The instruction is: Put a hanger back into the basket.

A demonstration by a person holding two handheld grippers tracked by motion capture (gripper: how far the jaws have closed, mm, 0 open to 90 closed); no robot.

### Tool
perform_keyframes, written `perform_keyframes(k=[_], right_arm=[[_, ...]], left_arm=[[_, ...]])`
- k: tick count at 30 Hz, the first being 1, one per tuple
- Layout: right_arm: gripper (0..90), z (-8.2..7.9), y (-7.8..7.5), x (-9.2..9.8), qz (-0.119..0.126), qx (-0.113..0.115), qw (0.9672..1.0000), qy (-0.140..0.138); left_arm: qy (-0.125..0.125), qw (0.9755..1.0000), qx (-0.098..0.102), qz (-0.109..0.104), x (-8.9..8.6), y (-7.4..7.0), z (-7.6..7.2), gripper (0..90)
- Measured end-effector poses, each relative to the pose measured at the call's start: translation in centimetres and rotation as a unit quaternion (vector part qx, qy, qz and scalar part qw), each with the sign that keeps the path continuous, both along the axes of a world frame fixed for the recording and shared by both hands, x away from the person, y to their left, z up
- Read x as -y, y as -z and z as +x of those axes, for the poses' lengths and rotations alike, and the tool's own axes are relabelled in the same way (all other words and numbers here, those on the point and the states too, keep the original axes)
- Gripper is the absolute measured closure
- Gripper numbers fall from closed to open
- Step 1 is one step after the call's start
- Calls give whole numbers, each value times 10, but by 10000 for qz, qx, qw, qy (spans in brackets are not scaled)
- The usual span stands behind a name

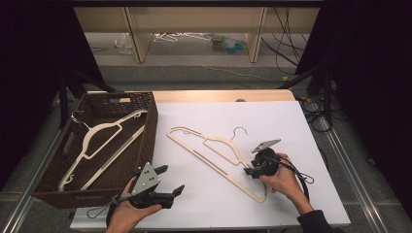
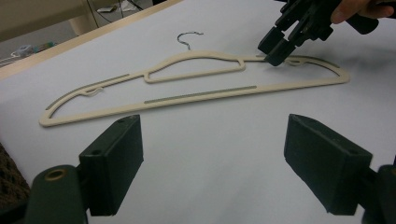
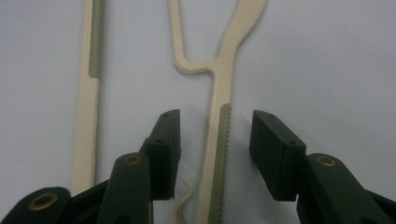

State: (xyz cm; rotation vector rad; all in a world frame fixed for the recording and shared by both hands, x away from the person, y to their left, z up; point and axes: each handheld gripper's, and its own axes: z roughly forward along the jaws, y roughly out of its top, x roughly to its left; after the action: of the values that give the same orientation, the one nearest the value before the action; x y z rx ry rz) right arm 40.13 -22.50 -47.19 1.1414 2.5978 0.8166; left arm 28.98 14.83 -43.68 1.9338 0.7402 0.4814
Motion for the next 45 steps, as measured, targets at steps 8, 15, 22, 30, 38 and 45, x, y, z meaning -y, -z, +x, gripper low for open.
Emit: perform_keyframes(k=[8, 15, 22, 30, 38, 45], right_arm=[[662, 0, -1, 2, -121, -1, 9999, -50], [688, 1, -3, -3, -371, -38, 9993, -90], [725, 1, -5, -5, -429, -128, 9989, -97], [725, 3, -5, -7, -375, -266, 9989, 104], [783, 0, -6, -11, -518, -295, 9981, 169], [788, 0, -7, -9, -485, -276, 9984, 77]], left_arm=[[43, 10000, -12, 14, 0, 1, 0, 197], [28, 10000, -27, 35, 0, 2, 0, 199], [20, 10000, -76, 1, 1, 3, 1, 201], [42, 10000, -50, 36, 1, 3, 1, 203], [39, 10000, -55, 42, 0, 3, 1, 205], [39, 10000, -80, 12, 0, 3, 1, 207]])
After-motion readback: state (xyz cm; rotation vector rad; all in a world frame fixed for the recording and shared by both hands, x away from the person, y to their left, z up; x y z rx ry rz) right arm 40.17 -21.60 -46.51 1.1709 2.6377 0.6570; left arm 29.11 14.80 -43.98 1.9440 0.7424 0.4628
